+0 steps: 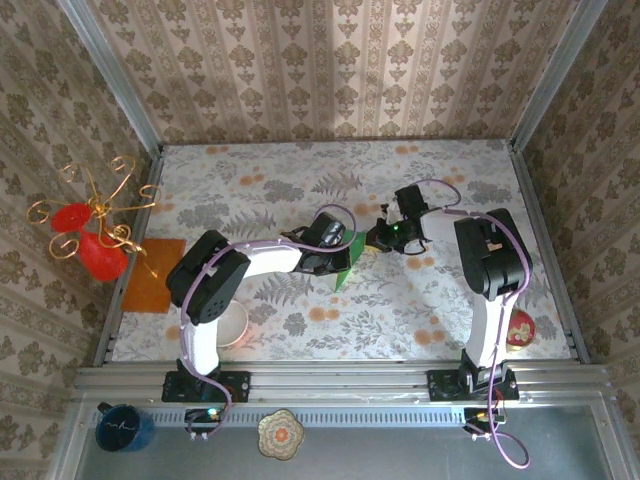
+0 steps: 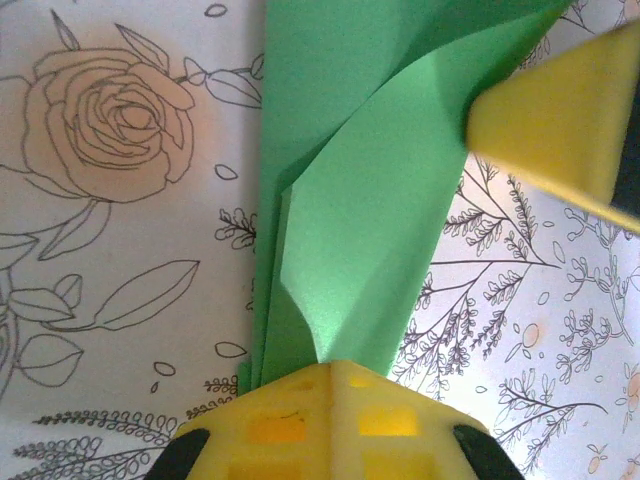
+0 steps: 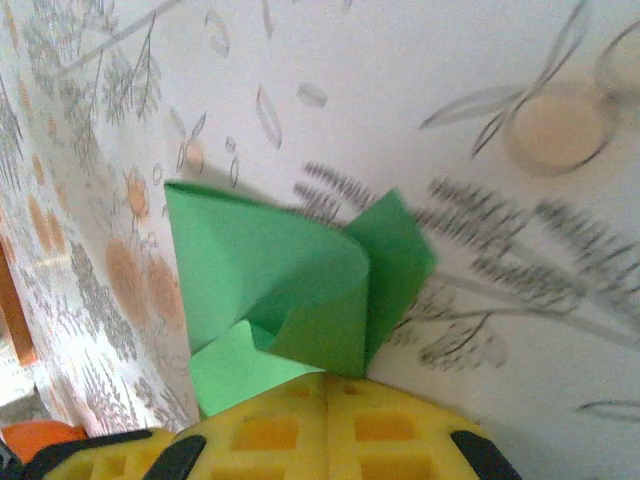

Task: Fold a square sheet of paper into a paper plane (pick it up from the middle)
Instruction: Fold the wing for the fifth time at the center of the table.

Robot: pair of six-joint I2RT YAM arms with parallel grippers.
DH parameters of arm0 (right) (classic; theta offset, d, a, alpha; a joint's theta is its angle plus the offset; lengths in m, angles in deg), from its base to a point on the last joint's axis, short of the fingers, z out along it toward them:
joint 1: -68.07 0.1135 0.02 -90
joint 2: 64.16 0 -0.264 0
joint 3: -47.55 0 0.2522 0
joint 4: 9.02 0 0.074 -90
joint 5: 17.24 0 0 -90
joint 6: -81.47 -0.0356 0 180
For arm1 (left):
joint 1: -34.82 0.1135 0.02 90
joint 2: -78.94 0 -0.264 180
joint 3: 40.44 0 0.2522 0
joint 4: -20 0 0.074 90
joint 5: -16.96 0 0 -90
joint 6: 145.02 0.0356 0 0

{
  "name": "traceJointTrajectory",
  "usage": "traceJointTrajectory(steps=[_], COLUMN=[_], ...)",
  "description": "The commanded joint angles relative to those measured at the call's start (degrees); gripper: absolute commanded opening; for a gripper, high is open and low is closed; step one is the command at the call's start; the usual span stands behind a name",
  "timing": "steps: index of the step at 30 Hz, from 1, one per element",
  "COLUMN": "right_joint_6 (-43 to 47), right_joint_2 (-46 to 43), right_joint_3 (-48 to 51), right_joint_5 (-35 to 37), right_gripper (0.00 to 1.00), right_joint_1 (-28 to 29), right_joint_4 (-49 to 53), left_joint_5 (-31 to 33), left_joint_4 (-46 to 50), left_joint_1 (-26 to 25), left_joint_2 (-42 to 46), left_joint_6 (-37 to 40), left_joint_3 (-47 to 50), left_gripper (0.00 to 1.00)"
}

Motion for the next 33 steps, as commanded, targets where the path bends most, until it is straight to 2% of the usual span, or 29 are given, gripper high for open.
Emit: traceJointTrajectory(steps=[1,10,17,21,24,29,33], right_joint_6=[-0.88,0.19,-1.25,-1.89,-2.41,-2.98,-3.39], right_joint_2=[2.78,3.72,-4.40,-9.35,-9.93,-6.59,-3.51], right_joint_3=[-2.95,-8.54,-2.41,3.34,5.42,5.69,4.87], right_joint_5=[10.66,10.68,5.22,2.46,1.81,2.43,2.79], right_gripper=[0.08,0.08,0.09,0.11,0.11,0.09,0.07], right_joint_1=[-4.37,-5.69,-5.45,-2.26,1.51,6.39,6.32], right_joint_4=[-1.42,1.18,-2.96,-3.88,-3.93,-3.94,-4.58], left_joint_5=[1.05,0.08,-1.26,-1.55,-1.65,-1.55,-1.21], left_joint_4=[11.59,12.11,12.02,12.63,12.64,12.99,13.25], left_joint_1=[0.21,0.20,0.06,0.01,-0.03,-0.06,-0.06], left_joint_2=[-1.05,-1.63,-1.11,-1.05,-1.59,-1.88,-1.63], left_joint_6=[-0.01,0.97,2.71,3.53,3.45,3.10,2.61], left_joint_3=[3.03,2.47,0.35,-1.16,-1.38,-0.96,-0.23], left_gripper=[0.00,0.00,0.00,0.00,0.00,0.00,0.00])
